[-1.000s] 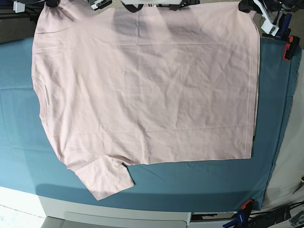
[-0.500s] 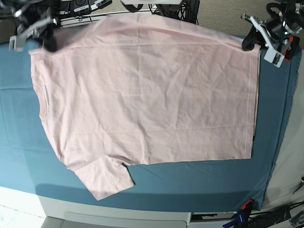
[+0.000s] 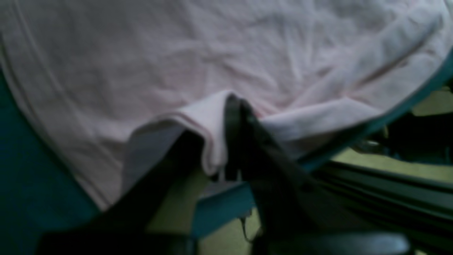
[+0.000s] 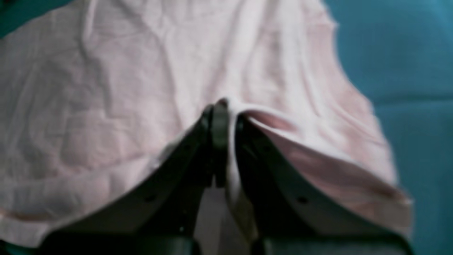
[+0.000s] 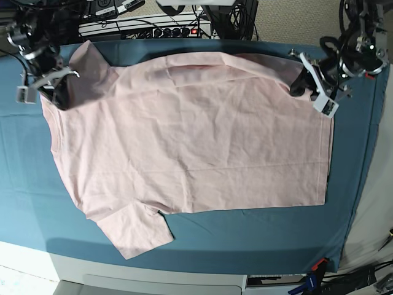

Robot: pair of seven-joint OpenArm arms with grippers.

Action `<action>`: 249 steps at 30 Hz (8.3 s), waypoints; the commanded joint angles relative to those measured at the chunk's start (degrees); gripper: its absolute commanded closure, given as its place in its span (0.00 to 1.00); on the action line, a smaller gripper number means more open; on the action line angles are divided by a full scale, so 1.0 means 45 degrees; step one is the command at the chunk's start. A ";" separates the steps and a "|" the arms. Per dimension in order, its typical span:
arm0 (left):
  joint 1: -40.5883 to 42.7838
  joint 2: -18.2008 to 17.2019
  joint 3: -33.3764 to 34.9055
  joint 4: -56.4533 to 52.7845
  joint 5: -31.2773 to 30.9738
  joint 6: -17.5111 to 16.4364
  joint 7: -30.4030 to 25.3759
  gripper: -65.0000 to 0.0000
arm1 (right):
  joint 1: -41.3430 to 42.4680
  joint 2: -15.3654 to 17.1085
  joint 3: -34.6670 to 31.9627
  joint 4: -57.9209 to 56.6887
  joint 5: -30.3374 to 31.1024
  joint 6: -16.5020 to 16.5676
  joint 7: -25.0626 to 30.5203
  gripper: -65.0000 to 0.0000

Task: Fold the T-shirt properly
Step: 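Lower the shoulders back onto the table with both grippers, then regrasp the shoulder edges and drag the shirt flat with both grippers, then adjust the right gripper's grip on the collar corner of the shirt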

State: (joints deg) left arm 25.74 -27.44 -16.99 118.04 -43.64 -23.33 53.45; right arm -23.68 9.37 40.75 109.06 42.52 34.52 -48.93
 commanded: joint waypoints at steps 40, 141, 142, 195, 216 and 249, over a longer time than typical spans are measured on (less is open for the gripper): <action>-0.1103 -0.0714 -0.0092 -0.0374 0.2987 0.1914 -0.2453 0.41 | 0.3599 0.0389 -0.1535 -0.2594 -0.2837 -0.0219 0.2229 0.39; 0.1549 -0.0792 -0.3021 -0.4668 -0.3521 -0.0505 0.1943 1.00 | 0.1559 0.2419 0.2220 -0.7470 0.4022 0.0102 -0.4580 1.00; 0.1695 -0.0787 -0.3055 -0.4668 -0.3560 -0.0505 0.1957 1.00 | 0.1438 0.2487 0.2220 -0.7470 0.4022 0.0097 -0.4580 1.00; 0.2696 -0.0821 -0.6965 -0.2807 -0.4386 -0.1535 0.2220 0.55 | -0.1083 0.2497 0.3599 0.1171 0.4056 0.1217 -0.6071 0.47; 0.2851 -0.0262 -0.6955 -0.0029 -0.4313 -0.2089 0.2215 0.55 | -0.1394 0.1093 0.1923 -0.1676 0.1734 0.1217 -0.3793 0.47; 0.2861 -0.0257 -0.6955 -0.0029 -0.4313 -0.2074 0.2225 0.55 | -0.1287 0.1093 0.0291 -0.2234 0.3784 0.1217 -0.4857 1.00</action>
State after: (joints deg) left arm 38.24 -27.64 -47.79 117.12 -62.17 -32.49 64.31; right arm -29.36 13.43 41.69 98.24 58.41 39.72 -71.16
